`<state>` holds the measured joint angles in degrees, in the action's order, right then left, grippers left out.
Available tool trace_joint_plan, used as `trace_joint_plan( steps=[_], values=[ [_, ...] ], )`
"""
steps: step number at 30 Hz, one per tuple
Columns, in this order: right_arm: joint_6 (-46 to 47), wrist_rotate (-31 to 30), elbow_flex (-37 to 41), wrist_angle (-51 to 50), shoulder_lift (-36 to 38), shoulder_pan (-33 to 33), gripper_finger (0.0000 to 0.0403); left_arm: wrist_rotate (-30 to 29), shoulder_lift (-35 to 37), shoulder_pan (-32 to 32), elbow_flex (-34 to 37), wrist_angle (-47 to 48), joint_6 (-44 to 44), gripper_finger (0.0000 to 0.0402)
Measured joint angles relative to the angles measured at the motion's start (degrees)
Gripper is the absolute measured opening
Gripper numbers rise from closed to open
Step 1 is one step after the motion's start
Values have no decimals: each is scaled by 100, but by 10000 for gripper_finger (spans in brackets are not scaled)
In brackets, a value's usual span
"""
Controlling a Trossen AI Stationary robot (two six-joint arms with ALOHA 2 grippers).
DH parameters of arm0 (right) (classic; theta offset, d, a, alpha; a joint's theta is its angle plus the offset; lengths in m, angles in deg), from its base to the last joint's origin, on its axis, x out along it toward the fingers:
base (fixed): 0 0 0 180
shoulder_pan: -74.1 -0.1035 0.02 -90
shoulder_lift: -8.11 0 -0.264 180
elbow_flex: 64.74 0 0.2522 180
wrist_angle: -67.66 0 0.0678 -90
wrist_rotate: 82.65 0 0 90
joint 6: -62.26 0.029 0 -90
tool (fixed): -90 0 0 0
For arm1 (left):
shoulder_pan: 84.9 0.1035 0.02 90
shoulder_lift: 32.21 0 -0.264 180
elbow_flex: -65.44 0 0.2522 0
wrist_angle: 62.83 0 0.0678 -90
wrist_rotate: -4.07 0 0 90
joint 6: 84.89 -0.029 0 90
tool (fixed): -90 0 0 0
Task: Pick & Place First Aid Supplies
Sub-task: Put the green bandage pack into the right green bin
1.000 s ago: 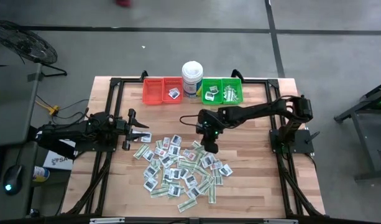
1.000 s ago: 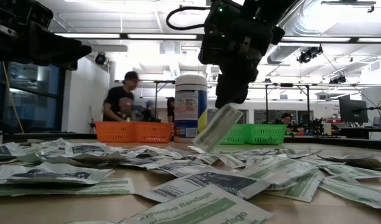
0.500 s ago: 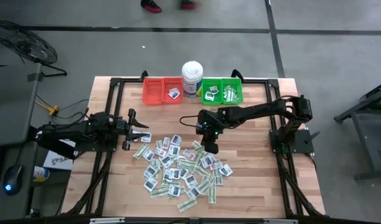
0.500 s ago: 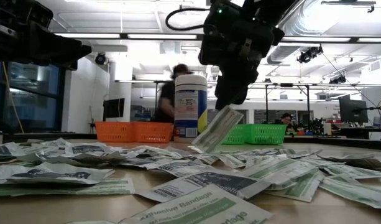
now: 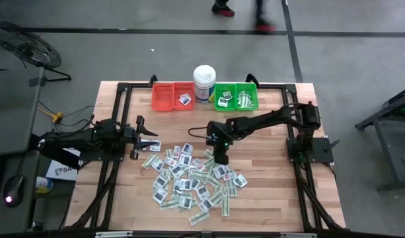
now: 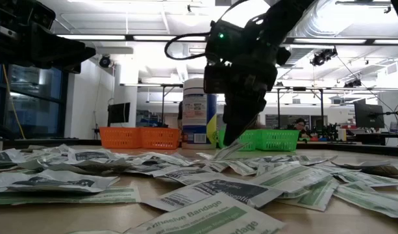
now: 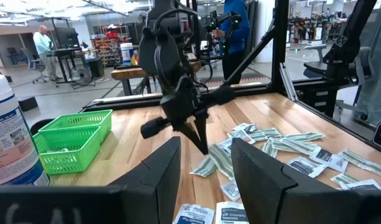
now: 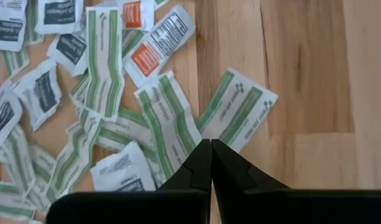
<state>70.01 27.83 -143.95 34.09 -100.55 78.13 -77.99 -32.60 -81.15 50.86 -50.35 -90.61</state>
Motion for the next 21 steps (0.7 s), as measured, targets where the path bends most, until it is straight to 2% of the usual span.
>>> trace_joint_plan(
  steps=[3, 7, 14, 17, 21],
  values=[
    [44, 16, 0, 12, -22, -2, 0, -2, -1, 0, 0, 0, 0, 140],
    [124, 367, -2, -99, -20, -1, 0, -2, 1, 0, 0, 0, 0, 140],
    [-15, 317, -2, -90, -20, -2, 5, -2, 1, 0, 0, 0, 0, 140],
    [-165, 539, -2, -126, -20, 1, 28, -2, 0, -1, 0, 0, 0, 140],
    [-610, 708, -2, -186, -20, -157, 86, -2, 1, 0, 0, 0, 0, 140]
  ],
)
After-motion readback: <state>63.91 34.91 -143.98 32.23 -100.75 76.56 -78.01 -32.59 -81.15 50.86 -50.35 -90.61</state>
